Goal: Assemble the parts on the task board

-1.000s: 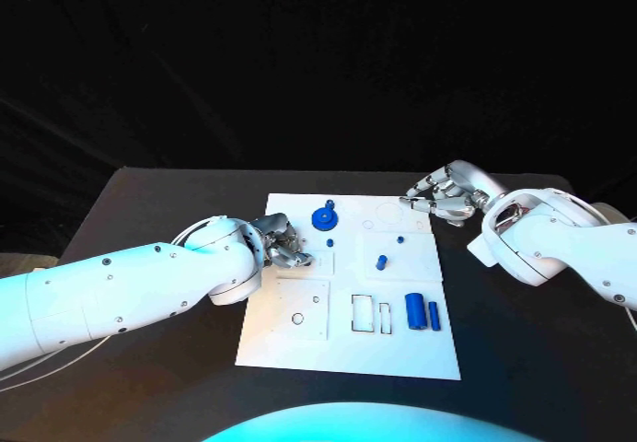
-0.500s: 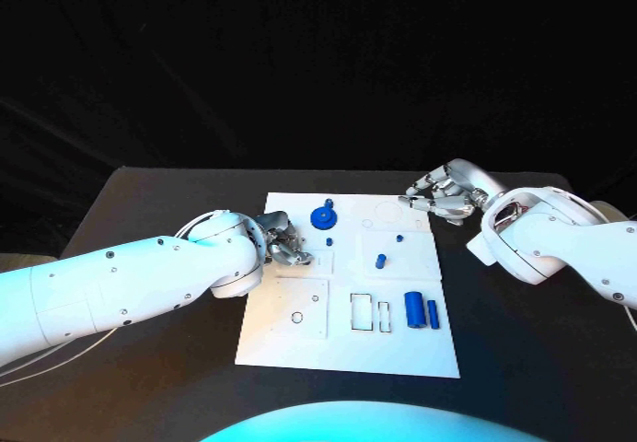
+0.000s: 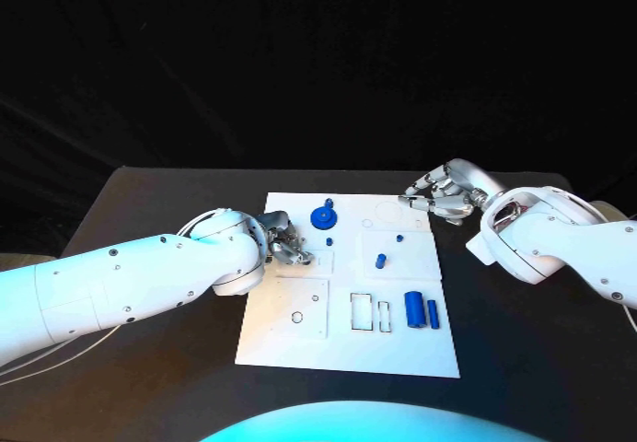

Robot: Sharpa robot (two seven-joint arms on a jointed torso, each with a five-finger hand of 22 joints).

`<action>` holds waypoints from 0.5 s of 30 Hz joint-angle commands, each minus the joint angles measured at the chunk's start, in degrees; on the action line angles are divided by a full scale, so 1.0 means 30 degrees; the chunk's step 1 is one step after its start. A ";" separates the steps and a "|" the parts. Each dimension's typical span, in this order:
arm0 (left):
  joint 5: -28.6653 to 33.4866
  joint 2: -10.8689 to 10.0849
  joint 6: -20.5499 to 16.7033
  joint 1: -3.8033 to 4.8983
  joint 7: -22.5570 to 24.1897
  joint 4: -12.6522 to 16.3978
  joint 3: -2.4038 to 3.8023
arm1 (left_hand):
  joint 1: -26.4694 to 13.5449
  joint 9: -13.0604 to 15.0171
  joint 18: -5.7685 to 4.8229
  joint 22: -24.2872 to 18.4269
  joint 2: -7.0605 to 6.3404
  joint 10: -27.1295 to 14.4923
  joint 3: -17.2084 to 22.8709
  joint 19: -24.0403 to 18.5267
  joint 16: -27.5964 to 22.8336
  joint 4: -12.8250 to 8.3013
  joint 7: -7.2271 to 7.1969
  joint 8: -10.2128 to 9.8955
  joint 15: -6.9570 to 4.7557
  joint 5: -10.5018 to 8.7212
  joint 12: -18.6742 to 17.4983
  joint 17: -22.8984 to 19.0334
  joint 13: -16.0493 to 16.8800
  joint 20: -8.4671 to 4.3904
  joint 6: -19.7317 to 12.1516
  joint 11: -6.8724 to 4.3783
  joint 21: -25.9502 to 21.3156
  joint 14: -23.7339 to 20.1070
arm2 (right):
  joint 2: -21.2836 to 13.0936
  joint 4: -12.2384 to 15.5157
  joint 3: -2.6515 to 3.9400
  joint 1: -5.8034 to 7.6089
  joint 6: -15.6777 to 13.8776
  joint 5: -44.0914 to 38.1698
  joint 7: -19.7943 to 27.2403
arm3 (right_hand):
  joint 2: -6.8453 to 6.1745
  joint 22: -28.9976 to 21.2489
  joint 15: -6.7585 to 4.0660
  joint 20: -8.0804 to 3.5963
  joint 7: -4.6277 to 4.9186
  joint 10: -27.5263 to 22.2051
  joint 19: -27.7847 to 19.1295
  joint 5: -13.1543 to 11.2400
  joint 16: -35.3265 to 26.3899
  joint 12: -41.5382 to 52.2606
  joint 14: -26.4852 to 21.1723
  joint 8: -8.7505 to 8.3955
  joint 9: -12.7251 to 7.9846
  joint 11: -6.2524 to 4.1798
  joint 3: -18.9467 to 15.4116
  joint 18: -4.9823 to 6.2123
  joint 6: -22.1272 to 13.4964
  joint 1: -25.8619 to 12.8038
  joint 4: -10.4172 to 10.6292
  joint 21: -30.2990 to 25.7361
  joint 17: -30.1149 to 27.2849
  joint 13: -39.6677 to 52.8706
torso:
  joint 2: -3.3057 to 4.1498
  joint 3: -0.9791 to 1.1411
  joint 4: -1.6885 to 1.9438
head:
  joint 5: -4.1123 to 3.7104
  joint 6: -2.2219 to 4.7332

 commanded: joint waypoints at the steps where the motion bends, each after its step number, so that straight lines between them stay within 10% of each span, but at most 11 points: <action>1: 0.0104 0.0119 0.0927 -0.0224 -0.0789 -0.0254 -0.0213 | -0.0354 -0.0057 -0.0358 0.0031 0.0000 0.0181 0.1695 0.0135 0.0104 -0.1639 -0.0211 -0.0128 -0.0162 0.0051 0.0115 0.4704 0.0116 -0.0014 0.0184 -0.0013 0.0129 0.1926 | 0.0018 0.0002 0.0000 -0.0012 0.0004 -0.0079 0.0156 | 0.0114 -0.0014 -0.0137 -0.0059 -0.0055 0.0044 0.0105 0.0069 -0.0118 0.0036 0.0830 0.0118 0.0029 -0.0102 -0.0071 0.0388 0.0082 -0.0040 -0.0005 -0.0126 -0.0005 0.0399 | -0.0003 -0.0014 0.0011 | -0.0229 0.0075; 15: 0.0102 0.0200 0.0992 -0.0179 -0.0850 -0.0347 -0.0210 | -0.1604 -0.0259 -0.0386 0.0135 -0.0300 0.0232 0.0056 0.0254 0.0144 -0.0342 -0.0318 -0.0389 -0.0246 0.0040 0.0255 0.4783 0.0385 -0.0108 0.0603 -0.0095 0.0140 0.1946 | 0.0021 0.0038 0.0000 -0.0012 -0.0006 -0.0076 0.0158 | 0.0124 -0.0026 -0.0139 -0.0060 -0.0053 0.0029 0.0103 0.0119 -0.0113 0.0021 0.0834 0.0114 0.0028 -0.0102 -0.0077 0.0391 0.0071 -0.0032 -0.0016 -0.0148 0.0008 0.0381 | 0.0000 -0.0016 0.0016 | -0.0302 0.0268</action>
